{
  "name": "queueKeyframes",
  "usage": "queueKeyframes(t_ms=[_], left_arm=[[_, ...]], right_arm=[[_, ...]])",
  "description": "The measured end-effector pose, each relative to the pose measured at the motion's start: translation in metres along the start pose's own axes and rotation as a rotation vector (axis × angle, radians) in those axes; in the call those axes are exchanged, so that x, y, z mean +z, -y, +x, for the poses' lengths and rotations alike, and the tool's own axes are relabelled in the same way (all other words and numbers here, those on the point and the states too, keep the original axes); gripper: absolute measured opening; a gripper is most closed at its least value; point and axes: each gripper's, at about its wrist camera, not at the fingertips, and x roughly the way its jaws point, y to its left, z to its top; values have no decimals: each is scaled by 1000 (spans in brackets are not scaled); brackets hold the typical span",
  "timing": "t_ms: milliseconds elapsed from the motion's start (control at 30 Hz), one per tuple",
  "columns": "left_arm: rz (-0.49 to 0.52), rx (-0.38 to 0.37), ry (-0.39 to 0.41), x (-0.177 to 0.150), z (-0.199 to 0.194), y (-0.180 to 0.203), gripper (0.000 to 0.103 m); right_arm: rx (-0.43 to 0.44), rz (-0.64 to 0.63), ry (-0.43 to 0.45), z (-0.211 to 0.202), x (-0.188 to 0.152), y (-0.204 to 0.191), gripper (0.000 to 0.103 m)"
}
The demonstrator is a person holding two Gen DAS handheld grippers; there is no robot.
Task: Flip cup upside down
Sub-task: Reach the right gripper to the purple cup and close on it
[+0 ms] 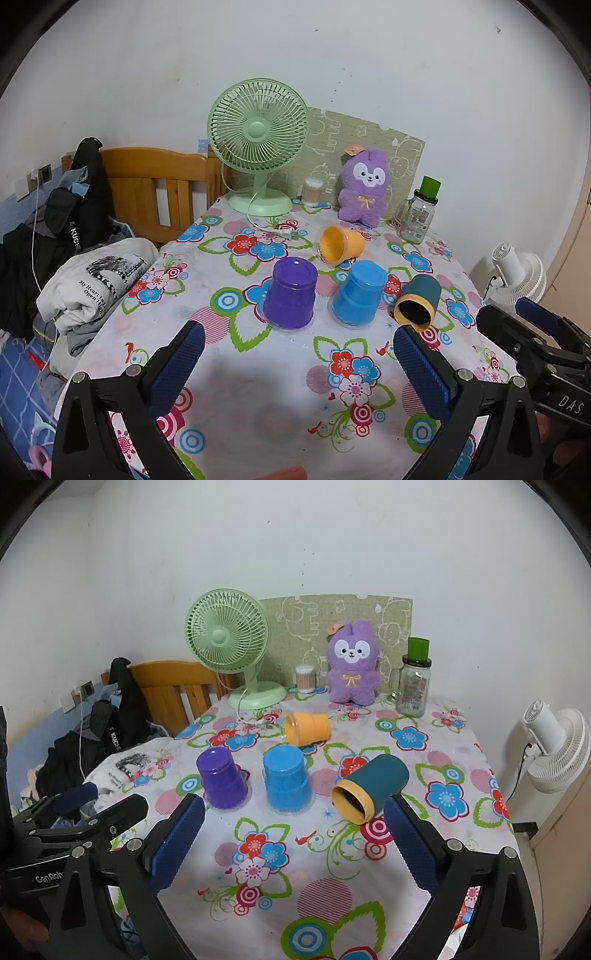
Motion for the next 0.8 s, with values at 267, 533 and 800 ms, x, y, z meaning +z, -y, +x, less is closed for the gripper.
queueKeyframes(t_ms=[267,533,800], left_arm=[[-1,7,-1,1,-1,0,103],[0,11,-2,1,-1,0,103],[-8,17,-11,0,2,-4,103]], right_arm=[[6,0,-4,0,0,-1,99],[9,2,-7,1,1,-1,99],[17,-3,-18,7,1,-4,99]])
